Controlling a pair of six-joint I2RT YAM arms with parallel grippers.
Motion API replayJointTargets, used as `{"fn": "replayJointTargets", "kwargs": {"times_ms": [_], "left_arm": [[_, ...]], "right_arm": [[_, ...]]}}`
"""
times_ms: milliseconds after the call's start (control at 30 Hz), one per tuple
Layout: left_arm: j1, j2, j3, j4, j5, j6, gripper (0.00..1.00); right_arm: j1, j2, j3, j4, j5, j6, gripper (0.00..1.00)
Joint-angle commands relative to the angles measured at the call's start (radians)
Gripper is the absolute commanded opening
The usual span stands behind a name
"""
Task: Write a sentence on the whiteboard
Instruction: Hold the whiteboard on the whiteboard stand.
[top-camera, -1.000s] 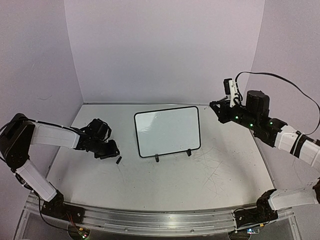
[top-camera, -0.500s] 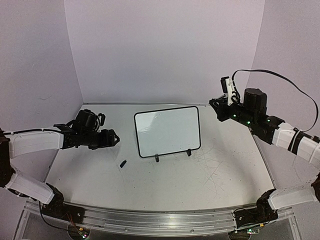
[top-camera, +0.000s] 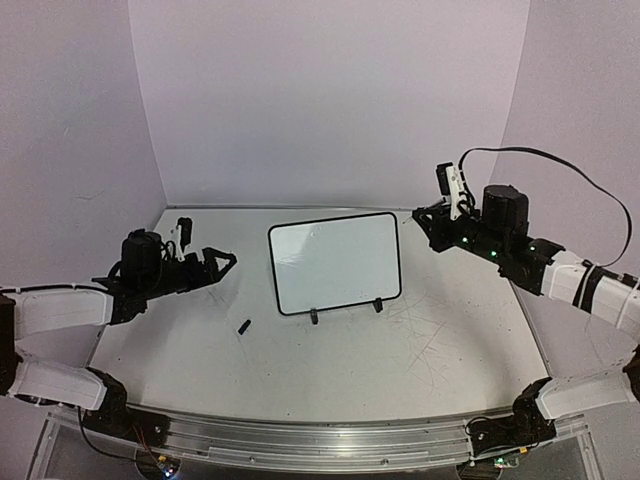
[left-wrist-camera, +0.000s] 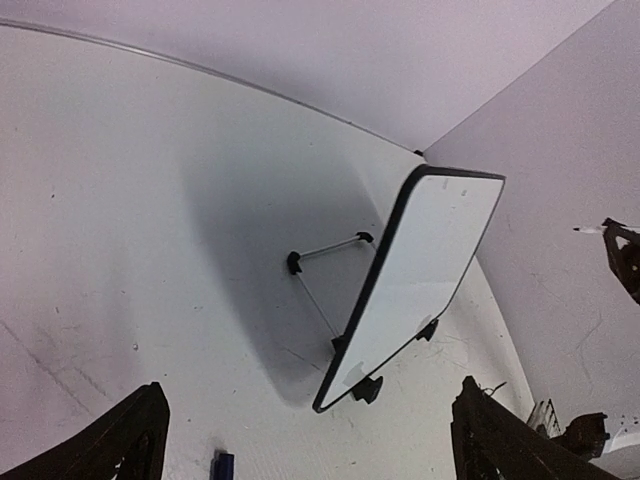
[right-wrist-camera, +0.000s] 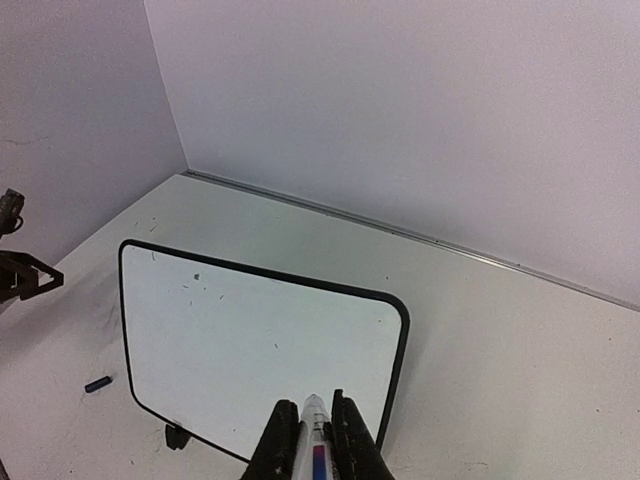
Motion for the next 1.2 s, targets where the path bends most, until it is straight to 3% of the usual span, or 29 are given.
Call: {"fn": "replayJointTargets", "kwargs": {"times_ms": [0, 133, 200, 367, 733, 1167], "left_arm": [[0.002, -0.077, -0.143, 0.463, 0.046, -0.059, 1.0], [0.003, 0.03, -0.101, 0.503, 0.133, -0.071, 0.98], [0.004, 0.108, -0.061, 0.531, 0.191, -0.076, 0.93], [0.007, 0.278, -0.055, 0.804, 0.36, -0.087, 0.86], [0.014, 0.575, 0.14, 0.96, 0.622, -0.077, 0.8], [0.019, 0.782, 0.284, 0.976, 0.696, -0.064, 0.59]], "right_arm": [[0.045, 0.018, 0.015, 0.031, -0.02, 0.0, 0.0], [0.124, 0.069, 0.06, 0.013, 0.053, -0.048, 0.0], [0.15, 0.088, 0.079, 0.012, 0.066, -0.058, 0.0], [0.195, 0.143, 0.137, 0.012, 0.038, -0.073, 0.0], [0.337, 0.354, 0.33, 0.05, 0.149, -0.197, 0.0], [0.407, 0.6, 0.532, 0.078, 0.108, -0.326, 0.0]]}}
